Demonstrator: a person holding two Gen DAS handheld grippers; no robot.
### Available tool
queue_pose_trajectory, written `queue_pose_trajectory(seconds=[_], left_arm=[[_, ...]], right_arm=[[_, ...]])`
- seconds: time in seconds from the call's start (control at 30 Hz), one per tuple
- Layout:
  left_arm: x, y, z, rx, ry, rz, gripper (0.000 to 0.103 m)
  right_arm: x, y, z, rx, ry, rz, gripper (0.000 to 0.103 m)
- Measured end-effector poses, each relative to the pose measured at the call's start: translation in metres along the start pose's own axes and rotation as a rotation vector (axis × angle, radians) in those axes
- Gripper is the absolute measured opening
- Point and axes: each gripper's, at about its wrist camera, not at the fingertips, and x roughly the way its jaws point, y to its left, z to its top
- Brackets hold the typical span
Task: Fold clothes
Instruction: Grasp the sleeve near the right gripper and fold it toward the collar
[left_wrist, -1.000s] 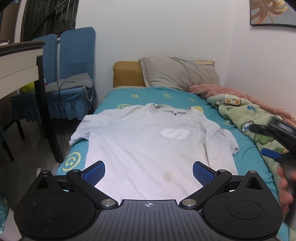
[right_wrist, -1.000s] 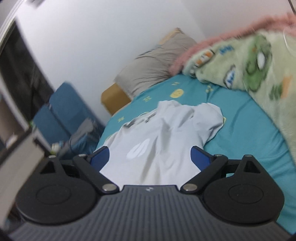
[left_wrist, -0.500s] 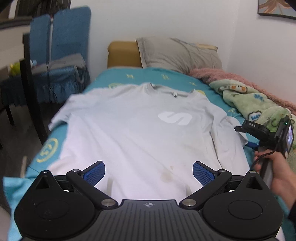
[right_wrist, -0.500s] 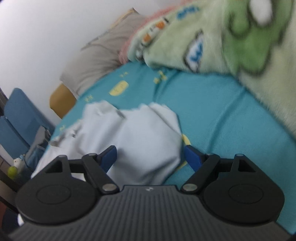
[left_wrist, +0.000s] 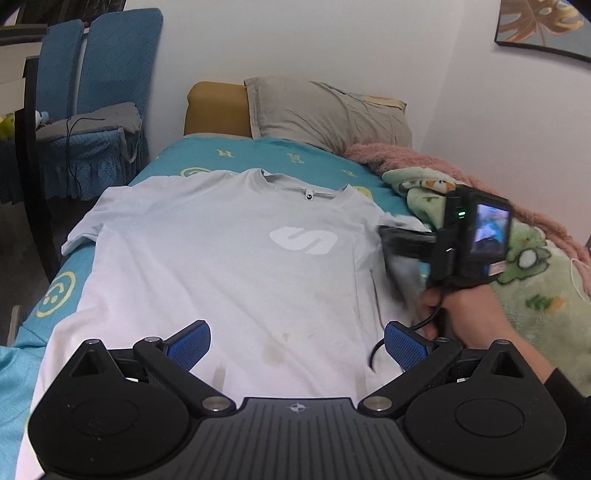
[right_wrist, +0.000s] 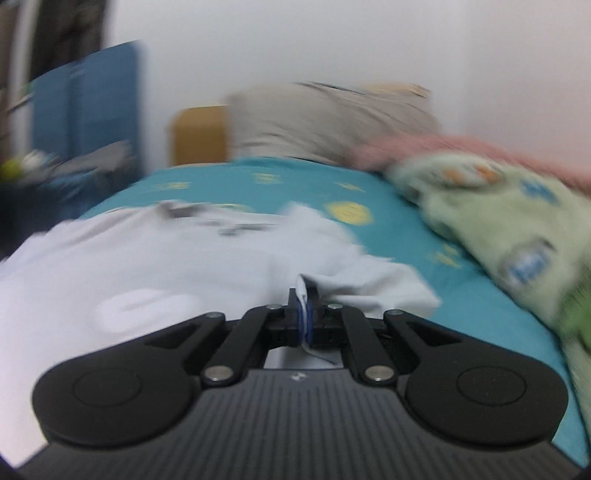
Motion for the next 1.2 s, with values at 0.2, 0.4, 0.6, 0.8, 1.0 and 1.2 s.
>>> queue_pose_trajectory(seconds=[0.2,0.4,0.6,0.8,1.0,1.2], left_arm=[[0.007,0.003,0.0,-0.045,0.027,-0.007,0.101],[0.008,0.005,0.002,-0.081,0.038,-0.014,0.102],[0.009,0.019,0.012,-0.211,0.026,-0.032,0.102],[0.013,0.041,0.021,-0.316,-0.024,-0.027,0.102],[0.019,0.046,0.013,-0.316,-0.004,-0.031,0.102],[0.022,0.061,0.012,-0.398,0.038,-0.035,0.102]], right_arm=[[0.002,0.032,0.002,-0.122,0.013,0.219,0.009],[-0.011,-0.009,0.012,0.18,-0.044,0.424,0.084],[-0.035,-0.043,0.019,0.388,-0.183,0.45,0.082],[-0.016,-0.044,0.022,0.395,-0.093,0.313,0.075],[0.036,-0.022,0.036,0.24,0.062,0.215,0.007],[0.021,-0.073,0.059,0.282,0.028,-0.017,0.007]])
